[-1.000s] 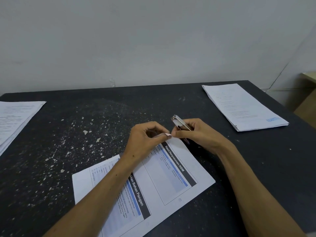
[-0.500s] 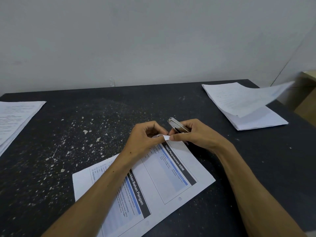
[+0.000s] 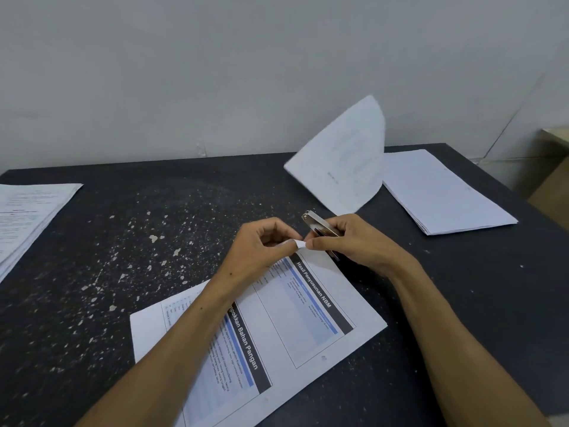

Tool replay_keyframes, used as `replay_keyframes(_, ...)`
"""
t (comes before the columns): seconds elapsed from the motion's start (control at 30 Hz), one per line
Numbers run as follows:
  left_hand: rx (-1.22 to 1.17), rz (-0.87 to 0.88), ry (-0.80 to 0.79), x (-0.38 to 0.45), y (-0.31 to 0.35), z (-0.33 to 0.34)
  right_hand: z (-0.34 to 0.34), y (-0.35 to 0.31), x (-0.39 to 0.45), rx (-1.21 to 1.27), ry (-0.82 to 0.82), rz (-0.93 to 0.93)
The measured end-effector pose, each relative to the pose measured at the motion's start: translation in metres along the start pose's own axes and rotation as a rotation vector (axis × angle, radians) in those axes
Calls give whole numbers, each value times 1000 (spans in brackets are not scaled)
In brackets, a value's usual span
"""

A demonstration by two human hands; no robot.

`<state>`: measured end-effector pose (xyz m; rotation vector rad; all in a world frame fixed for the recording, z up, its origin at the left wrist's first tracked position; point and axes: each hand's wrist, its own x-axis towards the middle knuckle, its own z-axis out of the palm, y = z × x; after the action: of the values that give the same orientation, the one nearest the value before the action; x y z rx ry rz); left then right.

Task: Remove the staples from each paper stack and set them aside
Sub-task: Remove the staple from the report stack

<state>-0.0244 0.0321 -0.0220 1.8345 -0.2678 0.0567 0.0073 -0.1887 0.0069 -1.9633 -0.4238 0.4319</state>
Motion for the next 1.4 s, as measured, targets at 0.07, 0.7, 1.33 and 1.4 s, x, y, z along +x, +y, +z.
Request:
replay_keyframes(0.07, -5, 2, -4, 0, 0, 0, 0, 0, 0, 3, -2, 7)
replay_keyframes(0.7, 59, 18, -14, 1, 1, 0, -1, 1, -1, -9, 26, -54)
replay_keyframes(1.33, 24, 19, -42, -2, 6, 0, 4, -1, 2, -100, 41, -82)
replay_keyframes(1.4, 16, 25, -48, -2, 6, -1, 4, -1, 2, -107, 46, -87)
